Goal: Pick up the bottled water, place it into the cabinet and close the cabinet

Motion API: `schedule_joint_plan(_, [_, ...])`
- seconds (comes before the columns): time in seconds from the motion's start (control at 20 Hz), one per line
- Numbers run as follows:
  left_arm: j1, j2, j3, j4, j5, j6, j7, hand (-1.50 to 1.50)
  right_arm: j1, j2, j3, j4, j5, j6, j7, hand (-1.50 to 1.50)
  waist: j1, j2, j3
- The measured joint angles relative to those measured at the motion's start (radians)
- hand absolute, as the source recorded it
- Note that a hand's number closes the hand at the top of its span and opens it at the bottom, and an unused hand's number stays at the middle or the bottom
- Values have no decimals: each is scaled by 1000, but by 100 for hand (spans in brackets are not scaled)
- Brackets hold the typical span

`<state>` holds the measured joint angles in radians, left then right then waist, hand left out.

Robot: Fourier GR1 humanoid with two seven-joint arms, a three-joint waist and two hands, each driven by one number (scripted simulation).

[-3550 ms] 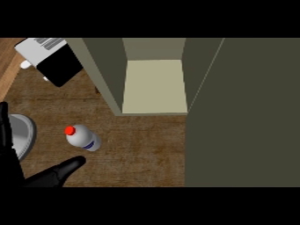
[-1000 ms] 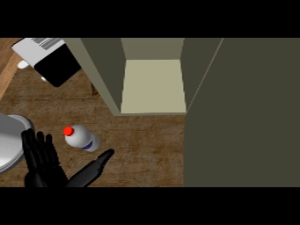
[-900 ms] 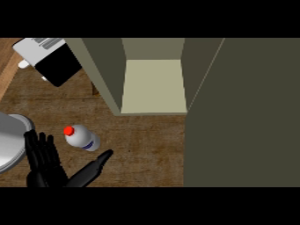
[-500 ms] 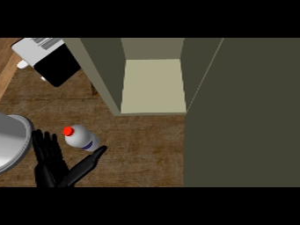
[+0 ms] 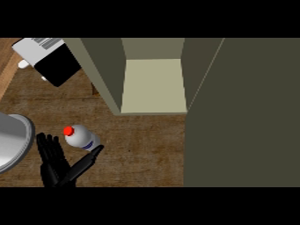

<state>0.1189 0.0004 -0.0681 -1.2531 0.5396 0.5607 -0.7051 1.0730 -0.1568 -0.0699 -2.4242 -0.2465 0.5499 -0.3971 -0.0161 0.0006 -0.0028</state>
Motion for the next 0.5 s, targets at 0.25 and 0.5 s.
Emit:
schedule_joint_plan(0.25, [-68,6,59,158,49,-68,-81,-150,28,9,-5,0,0,15,-27,-150,-2,0,0])
schedule_joint_plan(0.5, [-133,3,81,261,111,-167,-147,-150,30,5,-30,4,-3,23,-39,-150,0,1,0])
